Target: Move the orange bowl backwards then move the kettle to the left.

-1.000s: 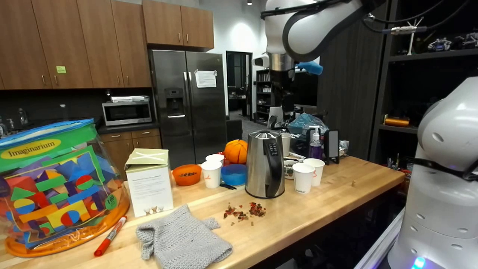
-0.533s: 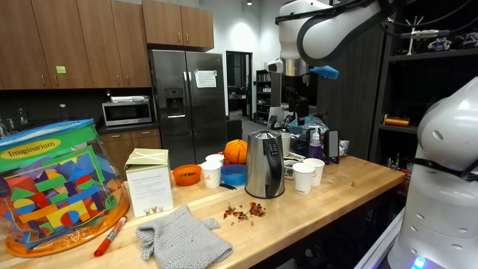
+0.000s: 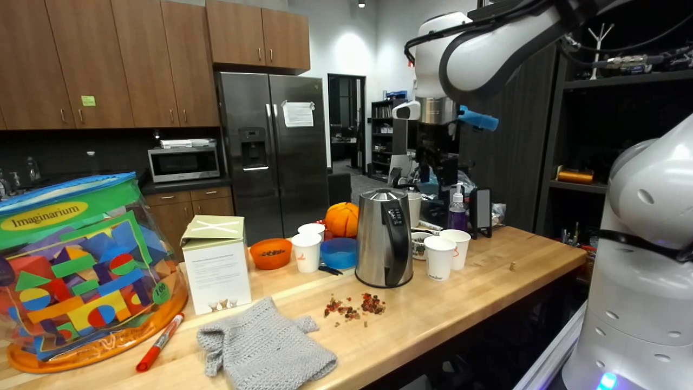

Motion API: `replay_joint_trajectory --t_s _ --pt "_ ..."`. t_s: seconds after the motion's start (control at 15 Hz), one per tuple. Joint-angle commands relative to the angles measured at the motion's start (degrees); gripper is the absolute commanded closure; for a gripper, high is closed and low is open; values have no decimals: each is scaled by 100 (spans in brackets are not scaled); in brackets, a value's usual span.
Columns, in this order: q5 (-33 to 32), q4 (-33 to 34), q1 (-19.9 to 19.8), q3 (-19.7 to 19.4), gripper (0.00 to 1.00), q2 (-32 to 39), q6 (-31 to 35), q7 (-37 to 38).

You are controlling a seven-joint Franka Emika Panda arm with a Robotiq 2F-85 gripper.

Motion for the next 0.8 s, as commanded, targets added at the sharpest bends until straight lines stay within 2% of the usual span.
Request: replay_joint_trajectory --t_s 0.0,0.73 --pt "378 -42 214 -252 0 46 280 -683" --pt "1180 -74 249 -278 0 1120 753 -1857"
